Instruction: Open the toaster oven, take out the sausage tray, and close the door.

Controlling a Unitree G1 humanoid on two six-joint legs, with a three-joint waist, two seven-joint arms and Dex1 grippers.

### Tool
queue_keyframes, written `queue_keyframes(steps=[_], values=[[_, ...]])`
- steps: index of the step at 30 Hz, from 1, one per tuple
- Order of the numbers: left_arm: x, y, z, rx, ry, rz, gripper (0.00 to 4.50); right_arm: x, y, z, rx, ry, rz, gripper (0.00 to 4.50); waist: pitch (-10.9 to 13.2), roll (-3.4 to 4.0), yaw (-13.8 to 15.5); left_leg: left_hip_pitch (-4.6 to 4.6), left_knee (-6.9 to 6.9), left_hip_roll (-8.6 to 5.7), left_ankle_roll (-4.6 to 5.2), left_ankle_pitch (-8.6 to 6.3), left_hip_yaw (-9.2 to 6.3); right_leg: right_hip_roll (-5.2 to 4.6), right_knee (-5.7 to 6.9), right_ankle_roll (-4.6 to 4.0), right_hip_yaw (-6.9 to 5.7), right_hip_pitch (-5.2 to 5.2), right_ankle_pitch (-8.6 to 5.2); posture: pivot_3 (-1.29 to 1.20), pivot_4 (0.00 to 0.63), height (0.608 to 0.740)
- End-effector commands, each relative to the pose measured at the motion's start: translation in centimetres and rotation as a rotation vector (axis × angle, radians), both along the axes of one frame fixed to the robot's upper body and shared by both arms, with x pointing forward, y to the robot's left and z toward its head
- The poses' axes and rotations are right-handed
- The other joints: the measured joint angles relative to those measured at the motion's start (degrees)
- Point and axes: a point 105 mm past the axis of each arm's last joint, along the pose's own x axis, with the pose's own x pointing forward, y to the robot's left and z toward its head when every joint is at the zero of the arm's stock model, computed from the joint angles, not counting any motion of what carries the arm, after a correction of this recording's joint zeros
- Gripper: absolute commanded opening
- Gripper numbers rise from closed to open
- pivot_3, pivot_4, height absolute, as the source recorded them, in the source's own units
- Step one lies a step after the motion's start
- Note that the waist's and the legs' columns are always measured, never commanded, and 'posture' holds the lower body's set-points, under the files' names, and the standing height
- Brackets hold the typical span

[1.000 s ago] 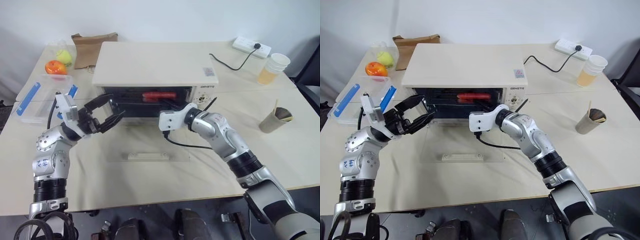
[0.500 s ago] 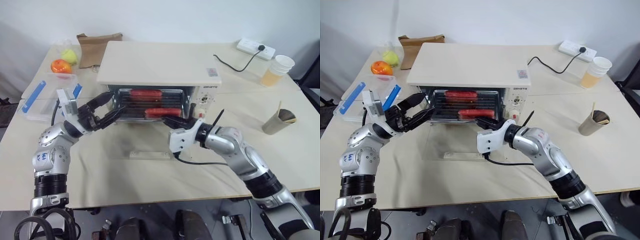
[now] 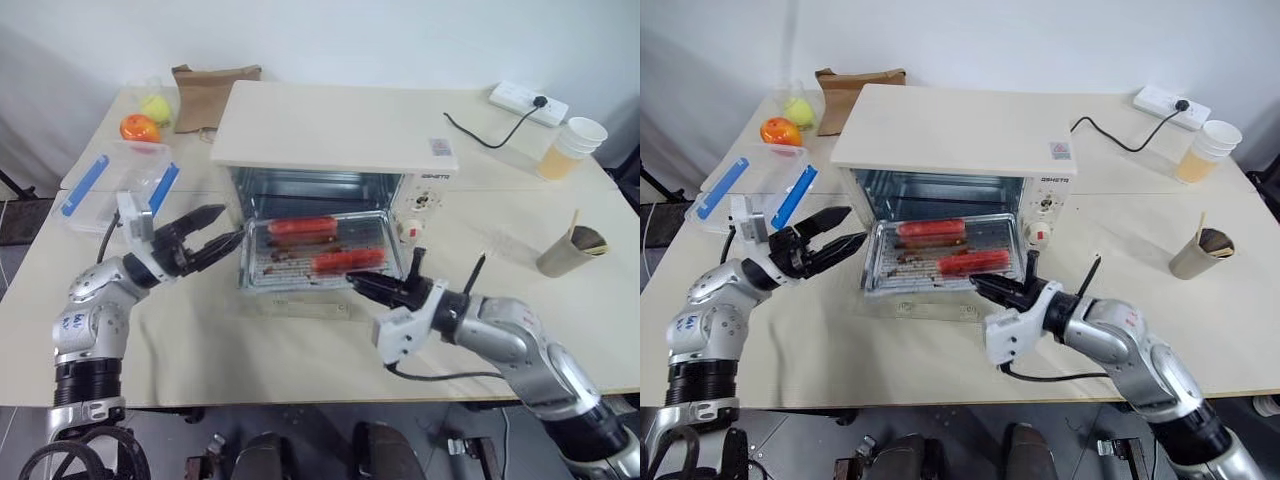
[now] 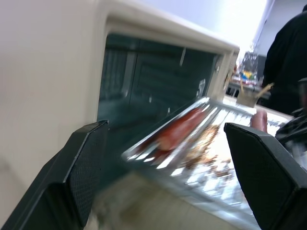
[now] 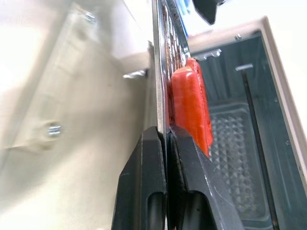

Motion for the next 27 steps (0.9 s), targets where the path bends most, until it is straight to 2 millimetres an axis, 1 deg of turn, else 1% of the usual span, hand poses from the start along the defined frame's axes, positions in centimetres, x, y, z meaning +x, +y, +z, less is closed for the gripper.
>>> queue_keyframes(steps=[1,4,7,8,9,11,12,15,18,26,27], values=[[-1.8,0.3,1.3,-0.035,0.021,-0.055,4.08,-0.5,-0.3,2.3,0.046,-0.098,0.016,0.02,0.0,-0.02,0.0,0.0,0.01,0.02,0.0,0.0,0.0,0.0,0.0,0.0,0.0,0.0,0.0,0.0,0.15,0.74],[-2.8,0.9,1.4,-0.088,0.111,-0.068,4.08,-0.7,-0.2,2.6,0.055,-0.121,0.038,0.02,0.0,-0.02,0.0,0.01,0.01,0.12,0.0,0.0,-0.02,-0.01,0.03,0.0,0.03,-0.01,0.0,0.0,0.15,0.74],[-3.7,1.1,1.2,-0.154,0.255,-0.104,4.08,-0.9,-0.1,2.4,0.057,-0.137,0.061,0.02,0.0,-0.03,0.1,0.02,0.01,0.16,0.0,0.01,-0.03,-0.06,0.03,0.0,0.05,0.01,0.0,0.0,0.15,0.74],[-4.1,1.1,0.8,-0.191,0.368,-0.122,4.08,-1.1,-0.1,2.2,0.048,-0.148,0.074,0.02,0.0,-0.03,0.0,0.02,0.02,0.16,0.01,0.01,-0.05,-0.07,0.03,0.0,0.04,0.02,0.0,0.0,0.15,0.74],[-4.5,1.1,0.6,-0.21,0.445,-0.134,4.08,-1.2,-0.1,2.1,0.041,-0.155,0.082,0.02,0.0,-0.04,0.0,0.02,0.02,0.16,0.01,0.01,-0.05,-0.09,0.03,0.0,0.05,0.02,0.0,0.0,0.15,0.74],[-4.5,-0.1,0.3,-0.225,0.584,-0.14,4.42,-1.4,0.3,2.0,0.045,-0.155,0.113,0.0,0.0,-0.04,0.0,0.03,0.02,0.17,0.01,0.01,-0.09,-0.11,0.05,0.0,0.06,0.02,0.0,0.0,0.15,0.74],[-4.5,-0.4,0.3,-0.23,0.619,-0.141,4.47,-1.4,0.4,1.9,0.047,-0.15,0.12,0.0,0.0,-0.05,0.1,0.03,0.02,0.17,0.01,0.01,-0.15,-0.13,0.06,0.0,0.07,0.04,0.0,0.0,0.15,0.74],[-4.6,-0.7,0.6,-0.269,0.701,-0.16,4.47,-1.3,0.5,2.0,0.047,-0.153,0.137,0.0,0.0,-0.07,0.0,0.03,0.15,0.16,0.04,0.03,-0.32,-0.14,0.06,0.0,0.05,0.2,0.0,0.0,0.15,0.74],[-5.7,-1.7,0.2,-0.25,0.765,-0.234,4.47,-1.2,0.7,1.8,0.022,-0.151,0.166,0.0,0.0,-0.07,-0.2,0.1,0.18,0.16,0.04,0.03,-0.32,-0.13,0.08,0.0,0.05,0.27,0.0,0.0,0.15,0.74],[-5.0,-3.4,-0.4,-0.321,0.811,-0.244,4.47,-1.4,1.1,1.5,0.013,-0.127,0.227,0.0,0.0,-0.07,0.0,0.16,0.21,0.15,0.02,0.04,-0.32,-0.11,0.05,-0.02,0.09,0.39,-0.01,0.0,0.15,0.74],[-5.0,-3.4,-0.5,-0.321,0.82,-0.249,4.3,-1.5,1.1,1.5,0.012,-0.125,0.23,0.0,0.0,-0.07,0.0,0.16,0.25,0.14,0.02,0.04,-0.36,-0.12,0.04,-0.02,0.11,0.42,-0.01,0.0,0.15,0.74]])
